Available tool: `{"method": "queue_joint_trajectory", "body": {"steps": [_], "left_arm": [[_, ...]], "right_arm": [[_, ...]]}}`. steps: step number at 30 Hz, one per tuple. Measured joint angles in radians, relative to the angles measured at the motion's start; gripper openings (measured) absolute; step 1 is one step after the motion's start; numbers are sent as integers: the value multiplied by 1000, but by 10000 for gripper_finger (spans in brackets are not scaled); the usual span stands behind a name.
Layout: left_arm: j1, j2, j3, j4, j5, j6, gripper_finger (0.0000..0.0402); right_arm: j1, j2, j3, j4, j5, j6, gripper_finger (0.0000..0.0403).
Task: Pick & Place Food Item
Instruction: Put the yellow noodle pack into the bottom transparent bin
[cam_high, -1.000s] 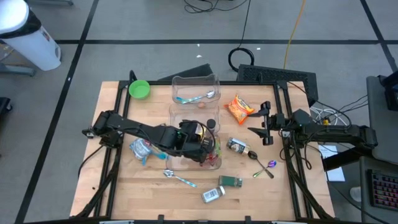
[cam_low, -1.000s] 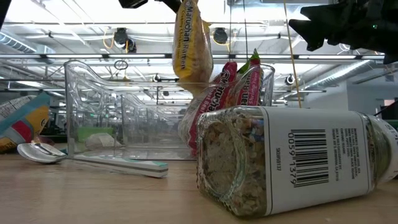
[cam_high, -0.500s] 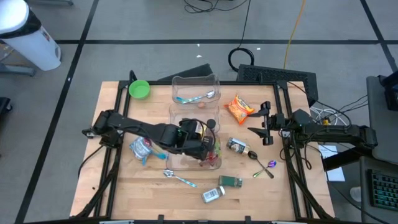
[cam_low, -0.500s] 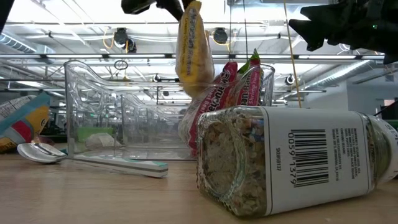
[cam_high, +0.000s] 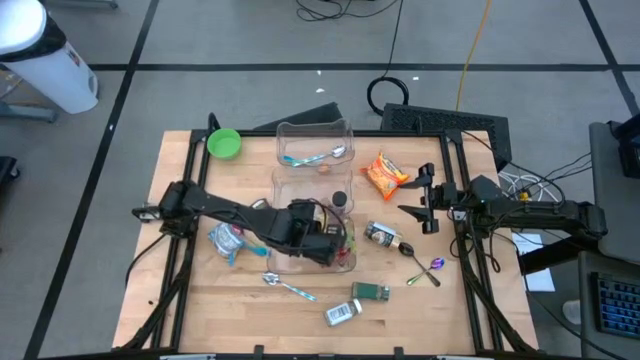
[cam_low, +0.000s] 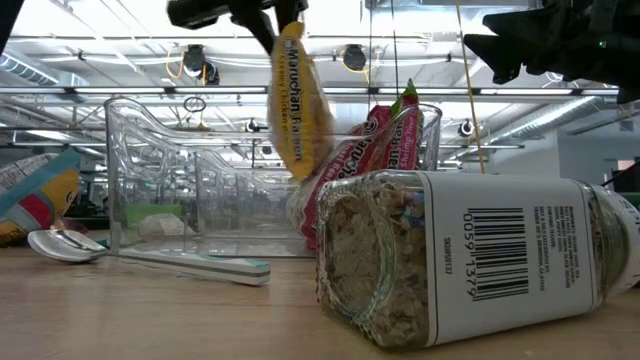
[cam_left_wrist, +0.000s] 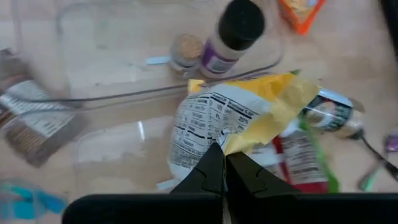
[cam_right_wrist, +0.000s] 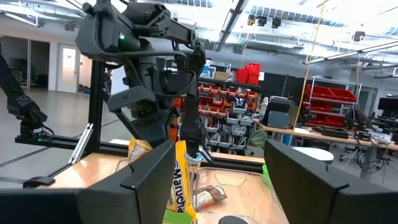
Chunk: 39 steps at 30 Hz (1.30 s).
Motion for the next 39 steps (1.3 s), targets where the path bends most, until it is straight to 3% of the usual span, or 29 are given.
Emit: {"method": "queue_joint_trajectory", "body": {"steps": [12, 39], "left_arm": [[-32, -4, 0, -133, 76, -87, 0], [37, 101, 0, -112, 90, -12, 1]], "right_arm": [[0, 0, 0, 1, 0, 0, 240], [0, 2, 0, -13, 0, 0, 240]]}}
